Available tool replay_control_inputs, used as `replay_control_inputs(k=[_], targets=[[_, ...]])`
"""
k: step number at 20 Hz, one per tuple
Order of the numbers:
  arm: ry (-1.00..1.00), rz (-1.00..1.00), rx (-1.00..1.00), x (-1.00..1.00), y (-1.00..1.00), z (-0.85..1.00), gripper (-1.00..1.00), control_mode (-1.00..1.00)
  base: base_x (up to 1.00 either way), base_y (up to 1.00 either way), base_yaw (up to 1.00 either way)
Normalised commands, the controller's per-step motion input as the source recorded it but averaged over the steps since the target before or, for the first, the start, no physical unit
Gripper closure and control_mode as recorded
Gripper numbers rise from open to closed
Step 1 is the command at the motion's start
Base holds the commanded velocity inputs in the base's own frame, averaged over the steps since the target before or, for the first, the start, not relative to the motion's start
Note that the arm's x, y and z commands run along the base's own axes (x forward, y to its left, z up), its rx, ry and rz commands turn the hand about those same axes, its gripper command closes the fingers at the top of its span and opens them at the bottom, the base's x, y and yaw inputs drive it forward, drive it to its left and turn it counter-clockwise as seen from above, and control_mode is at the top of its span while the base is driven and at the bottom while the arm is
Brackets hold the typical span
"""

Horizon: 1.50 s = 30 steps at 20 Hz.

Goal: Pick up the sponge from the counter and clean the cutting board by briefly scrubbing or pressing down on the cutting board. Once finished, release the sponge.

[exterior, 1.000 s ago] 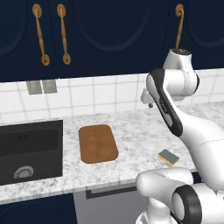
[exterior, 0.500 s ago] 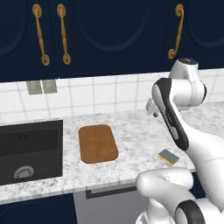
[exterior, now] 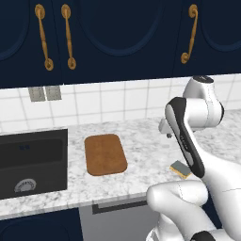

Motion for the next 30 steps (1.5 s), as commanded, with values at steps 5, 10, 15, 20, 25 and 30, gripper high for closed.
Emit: replay_control_inputs(k=[5, 10, 15, 20, 25, 30], targets=[[0.01, 0.0, 0.0, -0.14, -0.11, -0.29, -1.0, -1.0, 0.0, 0.0, 0.0], [0.0, 0.0, 0.01, -0.06, -0.23, -0.28, -1.0, -1.0, 0.0, 0.0, 0.0], [0.0, 0.0, 0.0, 0.0, -0.06, -0.38, -1.0, -1.0, 0.0, 0.0, 0.0], [0.0, 0.03, 0.0, 0.0, -0.07, -0.28, -1.0, -1.0, 0.0, 0.0, 0.0], [0.0, 0.0, -0.02, 0.0, -0.28, -0.15, -1.0, -1.0, 0.0, 0.0, 0.0], [0.0, 0.0, -0.01, 0.0, -0.3, -0.42, -1.0, -1.0, 0.0, 0.0, 0.0]])
